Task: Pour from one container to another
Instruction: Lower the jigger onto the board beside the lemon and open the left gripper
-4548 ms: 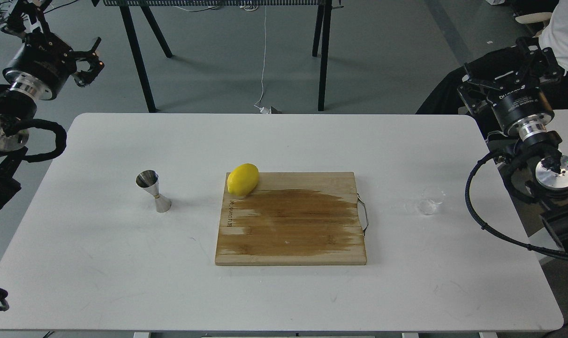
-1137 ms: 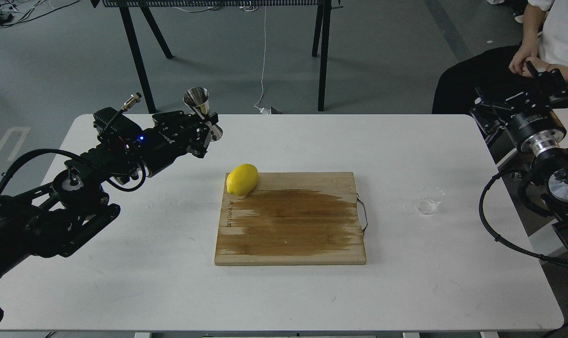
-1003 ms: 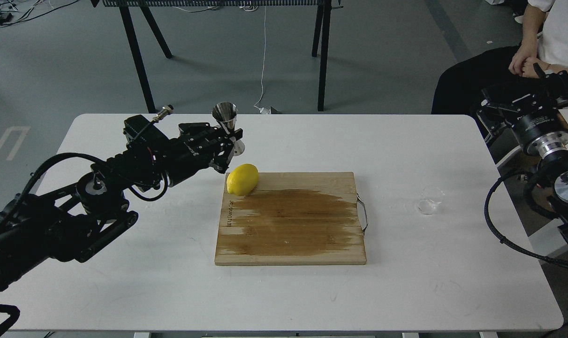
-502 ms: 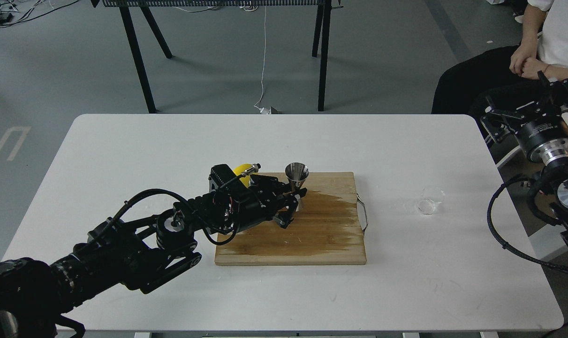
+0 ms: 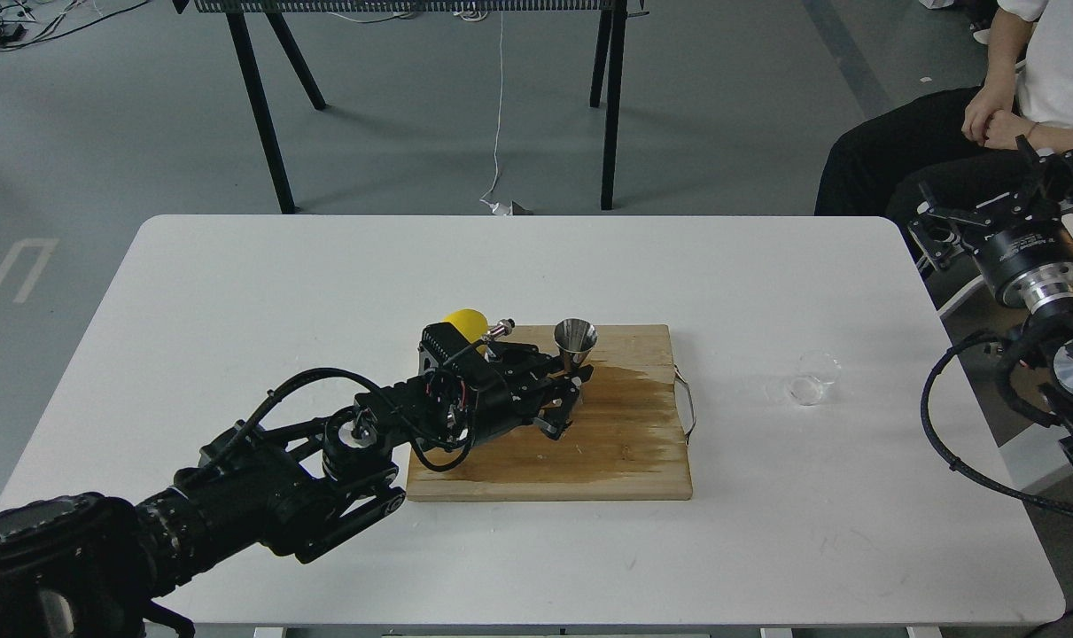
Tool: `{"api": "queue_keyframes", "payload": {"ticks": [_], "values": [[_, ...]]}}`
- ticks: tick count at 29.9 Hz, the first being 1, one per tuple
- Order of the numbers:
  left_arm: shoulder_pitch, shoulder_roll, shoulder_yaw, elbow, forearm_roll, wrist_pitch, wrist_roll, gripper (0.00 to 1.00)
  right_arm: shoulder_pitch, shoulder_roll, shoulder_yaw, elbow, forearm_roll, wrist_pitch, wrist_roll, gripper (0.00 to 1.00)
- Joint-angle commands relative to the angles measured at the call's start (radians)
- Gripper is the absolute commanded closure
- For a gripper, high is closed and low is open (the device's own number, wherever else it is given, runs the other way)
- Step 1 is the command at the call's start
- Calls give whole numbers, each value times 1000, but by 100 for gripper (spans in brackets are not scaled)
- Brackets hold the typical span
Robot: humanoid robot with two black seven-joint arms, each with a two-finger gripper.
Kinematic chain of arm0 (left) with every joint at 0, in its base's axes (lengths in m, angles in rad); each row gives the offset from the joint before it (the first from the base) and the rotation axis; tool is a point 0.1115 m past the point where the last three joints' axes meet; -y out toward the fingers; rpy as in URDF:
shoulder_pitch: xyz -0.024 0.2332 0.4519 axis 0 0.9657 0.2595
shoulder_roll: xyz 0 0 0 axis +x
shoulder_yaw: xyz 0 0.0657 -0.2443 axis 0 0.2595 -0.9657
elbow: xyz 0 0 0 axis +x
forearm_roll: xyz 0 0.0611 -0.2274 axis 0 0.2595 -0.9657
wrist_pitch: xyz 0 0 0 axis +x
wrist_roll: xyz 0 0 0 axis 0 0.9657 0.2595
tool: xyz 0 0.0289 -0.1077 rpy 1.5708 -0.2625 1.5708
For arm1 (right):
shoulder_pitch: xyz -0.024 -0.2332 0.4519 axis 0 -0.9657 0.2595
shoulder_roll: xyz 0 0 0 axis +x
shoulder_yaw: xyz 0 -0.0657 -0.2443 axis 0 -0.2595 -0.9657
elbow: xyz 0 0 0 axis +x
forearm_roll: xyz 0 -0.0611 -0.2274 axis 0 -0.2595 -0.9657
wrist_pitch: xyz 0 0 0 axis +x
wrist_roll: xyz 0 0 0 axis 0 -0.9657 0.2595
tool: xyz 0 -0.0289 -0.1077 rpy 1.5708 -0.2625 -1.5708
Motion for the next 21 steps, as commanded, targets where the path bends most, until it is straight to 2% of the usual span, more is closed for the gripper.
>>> {"api": "queue_keyframes", "payload": {"ticks": [1, 8, 10, 12, 21], "values": [[0, -4, 0, 7, 0, 0, 1, 75, -4, 5, -1, 1, 0, 0, 0, 0], [0, -4, 0, 7, 0, 0, 7, 75, -12, 5, 1, 1, 0, 0, 0, 0], [0, -4, 0, 7, 0, 0, 13, 71, -12, 3, 1, 1, 0, 0, 0, 0], [0, -4, 0, 7, 0, 0, 13, 61, -12, 5, 1, -1, 0, 0, 0, 0], [0, -3, 0, 7, 0, 0, 14, 56, -12, 8, 1, 1, 0, 0, 0, 0]]}}
